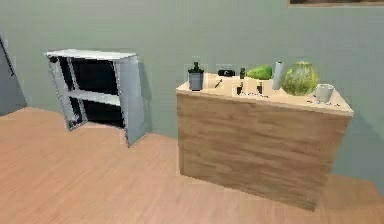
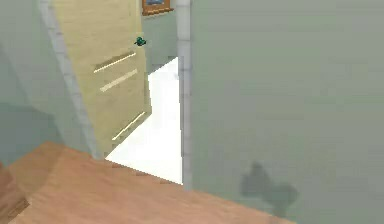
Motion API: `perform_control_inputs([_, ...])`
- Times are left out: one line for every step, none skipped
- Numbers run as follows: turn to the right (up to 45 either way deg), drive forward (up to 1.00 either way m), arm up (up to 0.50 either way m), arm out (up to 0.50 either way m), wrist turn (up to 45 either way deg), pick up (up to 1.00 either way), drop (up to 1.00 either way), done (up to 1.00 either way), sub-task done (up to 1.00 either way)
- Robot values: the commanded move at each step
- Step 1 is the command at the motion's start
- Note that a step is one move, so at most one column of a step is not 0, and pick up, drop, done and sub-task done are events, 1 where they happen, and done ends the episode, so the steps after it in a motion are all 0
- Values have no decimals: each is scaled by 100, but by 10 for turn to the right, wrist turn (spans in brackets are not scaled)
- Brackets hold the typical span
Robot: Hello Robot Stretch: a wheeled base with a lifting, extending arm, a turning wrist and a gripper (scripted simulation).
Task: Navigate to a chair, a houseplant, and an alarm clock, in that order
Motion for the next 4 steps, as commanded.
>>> perform_control_inputs([-450, 0, 0, 0, 0, 0, 0, 0, 0])
perform_control_inputs([-210, 0, 0, 0, 0, 0, 0, 0, 0])
perform_control_inputs([0, 100, 0, 0, 0, 0, 0, 0, 0])
perform_control_inputs([0, 100, 0, 0, 0, 0, 0, 0, 0])
